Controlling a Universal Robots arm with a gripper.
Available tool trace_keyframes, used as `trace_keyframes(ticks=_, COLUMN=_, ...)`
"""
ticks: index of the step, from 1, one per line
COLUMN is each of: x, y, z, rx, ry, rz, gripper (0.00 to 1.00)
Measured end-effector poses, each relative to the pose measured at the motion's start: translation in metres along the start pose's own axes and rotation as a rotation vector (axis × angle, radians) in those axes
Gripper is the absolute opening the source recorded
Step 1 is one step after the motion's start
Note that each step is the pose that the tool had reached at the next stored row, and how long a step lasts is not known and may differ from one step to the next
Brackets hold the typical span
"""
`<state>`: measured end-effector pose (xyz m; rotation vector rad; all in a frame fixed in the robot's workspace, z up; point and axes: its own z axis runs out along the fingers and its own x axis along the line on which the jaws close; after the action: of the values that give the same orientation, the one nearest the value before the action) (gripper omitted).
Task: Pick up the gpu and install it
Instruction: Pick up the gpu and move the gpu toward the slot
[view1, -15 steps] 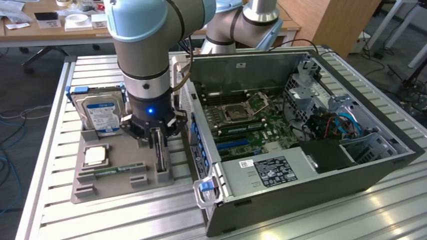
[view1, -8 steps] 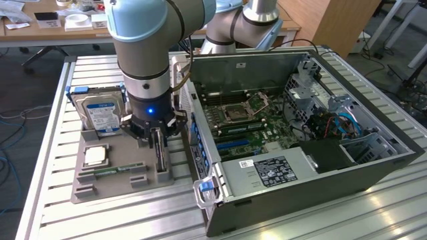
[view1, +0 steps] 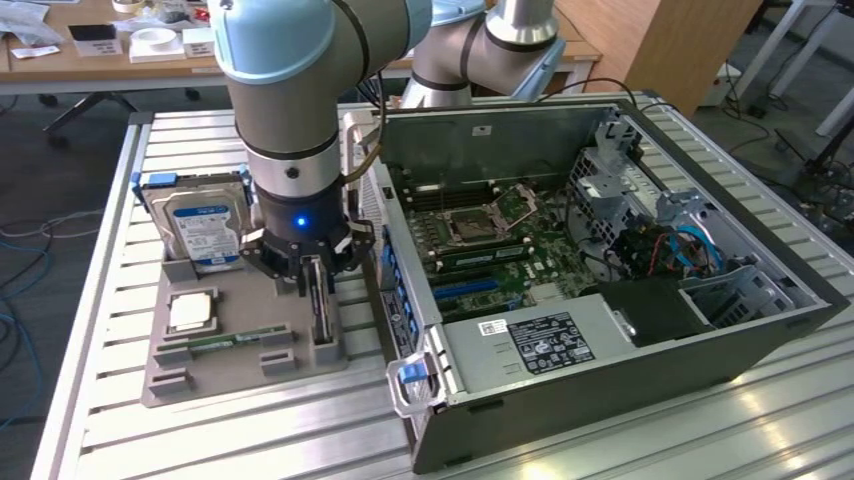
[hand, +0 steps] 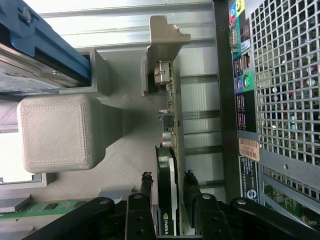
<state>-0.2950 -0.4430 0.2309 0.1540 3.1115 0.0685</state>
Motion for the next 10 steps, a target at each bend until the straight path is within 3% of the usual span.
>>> trace_keyframes(ticks=3, x=0.0, y=0.0, z=0.0, rx=0.0, ry=0.0, rz=0.0, gripper=0.39)
trace_keyframes(ticks=7, x=0.0, y=0.0, z=0.0, rx=0.0, ry=0.0001, rz=0.0, gripper=0.27)
trace_keyframes(ticks=10, x=0.0, y=0.0, z=0.0, rx=0.0, ry=0.0001, rz=0.0, gripper=0.27)
